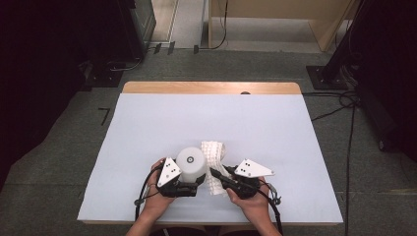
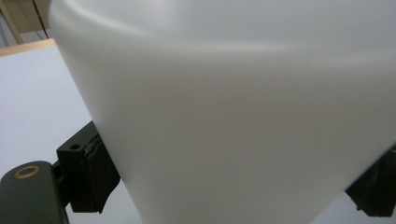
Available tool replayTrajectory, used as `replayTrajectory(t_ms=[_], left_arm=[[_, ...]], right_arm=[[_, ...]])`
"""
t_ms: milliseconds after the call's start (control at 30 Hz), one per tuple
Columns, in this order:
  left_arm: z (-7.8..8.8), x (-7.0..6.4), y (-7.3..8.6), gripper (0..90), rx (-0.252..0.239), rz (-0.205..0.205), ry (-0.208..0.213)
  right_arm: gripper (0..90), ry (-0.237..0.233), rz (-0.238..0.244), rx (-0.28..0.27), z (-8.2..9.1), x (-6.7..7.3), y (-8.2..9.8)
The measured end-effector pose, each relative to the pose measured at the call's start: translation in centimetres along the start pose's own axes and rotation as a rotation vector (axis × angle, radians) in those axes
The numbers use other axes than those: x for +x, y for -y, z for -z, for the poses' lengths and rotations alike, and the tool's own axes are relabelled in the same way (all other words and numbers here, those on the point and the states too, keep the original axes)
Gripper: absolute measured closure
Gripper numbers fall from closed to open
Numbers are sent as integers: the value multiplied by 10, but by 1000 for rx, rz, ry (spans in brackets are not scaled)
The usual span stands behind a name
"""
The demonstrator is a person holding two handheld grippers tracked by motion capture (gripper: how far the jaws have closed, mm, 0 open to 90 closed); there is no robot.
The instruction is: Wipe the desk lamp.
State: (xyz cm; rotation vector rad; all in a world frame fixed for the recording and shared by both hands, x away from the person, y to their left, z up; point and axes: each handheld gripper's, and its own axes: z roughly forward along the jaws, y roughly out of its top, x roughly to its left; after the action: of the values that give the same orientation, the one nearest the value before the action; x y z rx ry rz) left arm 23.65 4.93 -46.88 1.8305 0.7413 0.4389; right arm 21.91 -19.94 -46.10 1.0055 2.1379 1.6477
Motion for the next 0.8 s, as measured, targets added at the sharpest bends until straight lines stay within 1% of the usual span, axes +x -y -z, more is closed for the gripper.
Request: replayTrajectory(t_ms=[33, 100, 133, 167, 233, 300, 400, 500, 533, 567, 633, 667, 700, 733, 800], left_arm=[[1, 1, 0, 84, -9, 3, -1], [2, 4, 0, 84, -25, 15, 9], [1, 5, 1, 84, -21, 13, 3], [-1, 5, 2, 84, -10, 2, -10], [-3, 5, 5, 84, 12, -22, -32], [-5, 5, 7, 84, 26, -38, -44], [-8, 4, 10, 83, 36, -50, -41], [-10, 5, 14, 83, 64, -57, -49], [-10, 6, 15, 83, 55, -47, -46], [-9, 7, 16, 83, 57, -40, -48], [-7, 7, 16, 80, 52, -33, -59], [-5, 7, 15, 70, 38, -22, -56], [-2, 7, 14, 34, 31, 4, -36], [0, 7, 12, 0, 26, 33, -25], [4, 5, 10, 0, 21, 69, -63]], right_arm=[[739, 7, 3, 32, -4, -1, 3], [738, 22, 12, 74, -9, -2, 7], [738, 34, 12, 89, -10, -2, 9], [738, 45, 8, 99, -11, -3, 10], [738, 64, 2, 100, -10, -5, 10], [737, 78, -12, 90, -8, -7, 9], [737, 93, -28, 75, -4, -12, 9], [737, 96, -44, 70, -4, -14, 9], [737, 95, -51, 69, -4, -14, 10], [737, 96, -52, 70, -4, -15, 10], [737, 100, -51, 69, -4, -16, 9], [737, 102, -51, 68, -4, -17, 9], [736, 101, -55, 69, -4, -17, 9], [736, 102, -55, 67, -4, -18, 9], [736, 108, -59, 71, -4, -19, 10]])
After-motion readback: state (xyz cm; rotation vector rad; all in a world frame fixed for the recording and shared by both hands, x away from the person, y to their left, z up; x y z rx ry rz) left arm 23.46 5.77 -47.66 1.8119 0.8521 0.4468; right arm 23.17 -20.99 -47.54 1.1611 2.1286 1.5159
